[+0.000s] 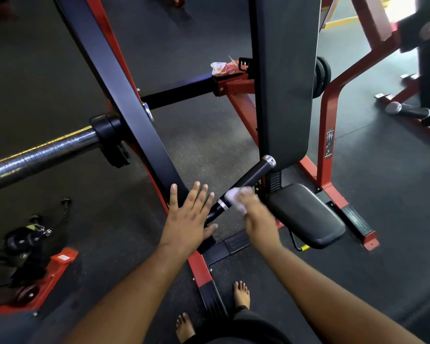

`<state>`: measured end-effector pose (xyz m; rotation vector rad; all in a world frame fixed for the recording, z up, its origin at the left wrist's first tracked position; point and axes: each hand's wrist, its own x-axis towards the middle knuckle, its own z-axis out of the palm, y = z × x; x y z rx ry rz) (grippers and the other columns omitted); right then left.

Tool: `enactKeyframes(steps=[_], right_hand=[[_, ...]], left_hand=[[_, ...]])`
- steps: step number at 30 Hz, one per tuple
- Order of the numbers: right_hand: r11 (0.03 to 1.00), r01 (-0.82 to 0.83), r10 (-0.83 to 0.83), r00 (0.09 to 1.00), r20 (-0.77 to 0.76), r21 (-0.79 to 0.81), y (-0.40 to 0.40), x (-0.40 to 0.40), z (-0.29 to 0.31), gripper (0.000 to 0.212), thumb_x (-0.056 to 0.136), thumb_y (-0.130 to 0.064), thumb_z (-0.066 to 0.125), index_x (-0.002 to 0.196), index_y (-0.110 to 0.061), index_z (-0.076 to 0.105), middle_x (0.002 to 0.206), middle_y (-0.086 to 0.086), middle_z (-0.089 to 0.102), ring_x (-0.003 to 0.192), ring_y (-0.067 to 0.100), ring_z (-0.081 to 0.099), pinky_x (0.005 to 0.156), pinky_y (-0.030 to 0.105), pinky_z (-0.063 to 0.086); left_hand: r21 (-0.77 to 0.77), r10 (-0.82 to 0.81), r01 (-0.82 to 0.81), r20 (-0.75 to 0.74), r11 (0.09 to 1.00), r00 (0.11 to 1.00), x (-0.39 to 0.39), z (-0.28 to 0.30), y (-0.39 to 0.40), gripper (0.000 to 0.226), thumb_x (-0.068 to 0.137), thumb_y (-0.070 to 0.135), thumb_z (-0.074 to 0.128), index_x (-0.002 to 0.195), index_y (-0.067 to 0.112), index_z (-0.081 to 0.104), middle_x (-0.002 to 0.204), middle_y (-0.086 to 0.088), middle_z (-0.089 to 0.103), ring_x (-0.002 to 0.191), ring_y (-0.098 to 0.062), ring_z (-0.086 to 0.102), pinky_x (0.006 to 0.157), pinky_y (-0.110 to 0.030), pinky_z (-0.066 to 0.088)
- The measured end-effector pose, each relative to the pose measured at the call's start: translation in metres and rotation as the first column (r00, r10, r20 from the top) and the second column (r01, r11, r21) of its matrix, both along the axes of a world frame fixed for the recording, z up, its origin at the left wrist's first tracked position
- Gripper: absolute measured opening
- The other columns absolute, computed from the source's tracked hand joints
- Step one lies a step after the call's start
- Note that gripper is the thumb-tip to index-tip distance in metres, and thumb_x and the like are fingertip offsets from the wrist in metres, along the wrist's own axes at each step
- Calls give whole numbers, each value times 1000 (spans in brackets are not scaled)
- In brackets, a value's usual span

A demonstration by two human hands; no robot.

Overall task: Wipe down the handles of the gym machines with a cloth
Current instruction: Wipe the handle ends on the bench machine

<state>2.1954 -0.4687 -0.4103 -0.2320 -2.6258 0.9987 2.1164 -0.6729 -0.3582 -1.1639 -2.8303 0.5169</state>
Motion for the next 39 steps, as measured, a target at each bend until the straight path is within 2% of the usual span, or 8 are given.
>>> enactKeyframes(steps=[3,7,15,20,24,31,35,39], right_hand=[[952,297,-299,954,-23,-74,40,-29,25,55,97,9,44,145,-14,55,160,3,41,151,20,31,120,32,30],[968,162,-171,985,28,190,46,-52,15,61,93,13,42,148,-11,48,162,8,37,155,25,21,117,45,37],[995,-85,78,991,108,60,-26,-3,-22,61,100,4,49,155,-20,39,162,-9,22,156,7,8,122,31,26],[968,115,-118,993,-2,-222,-7,11,-6,72,99,4,44,153,-42,34,159,0,41,147,19,40,120,43,37],[852,400,-430,903,-17,-338,40,-32,15,49,104,-2,48,150,-17,49,159,5,42,149,17,35,123,38,30],[806,401,-398,912,104,-435,-19,-33,-1,54,103,1,48,151,-22,48,158,5,44,142,15,44,119,31,37],[823,284,-228,959,171,-493,-65,3,-14,54,104,-2,49,148,-33,47,132,3,67,97,10,66,89,26,54],[555,396,-274,918,289,-732,-49,23,-16,29,106,-18,51,129,-26,67,112,-2,75,102,8,69,100,34,53]], left_hand=[[-9,-18,18,2,1000,1000,0,-1,0,80,101,71,10,162,22,-6,171,-11,-16,157,-32,-18,114,-77,-13],[-15,-31,31,-5,999,1000,2,0,-2,78,101,70,8,163,25,-6,168,-12,-22,156,-34,-19,112,-77,-15],[-6,-9,9,5,1000,1000,1,2,-1,77,101,71,18,165,29,8,172,-10,-6,158,-32,-10,114,-77,-11],[-30,3,-3,9,1000,1000,1,2,1,76,101,71,12,164,30,2,172,-10,-11,157,-33,-14,113,-76,-15],[-35,4,-4,4,999,1000,1,3,1,76,101,71,11,164,30,1,172,-11,-10,157,-33,-14,113,-76,-15],[-1,23,-23,4,1000,1000,2,4,2,75,101,70,21,164,31,15,173,-10,2,159,-31,-7,114,-75,-12],[-5,21,-21,4,1000,1000,2,3,2,75,101,70,22,164,31,14,173,-10,1,158,-31,-7,114,-75,-13],[-17,21,-21,2,1000,1000,2,4,3,76,101,70,19,165,29,8,172,-10,-3,158,-32,-11,114,-76,-14]])
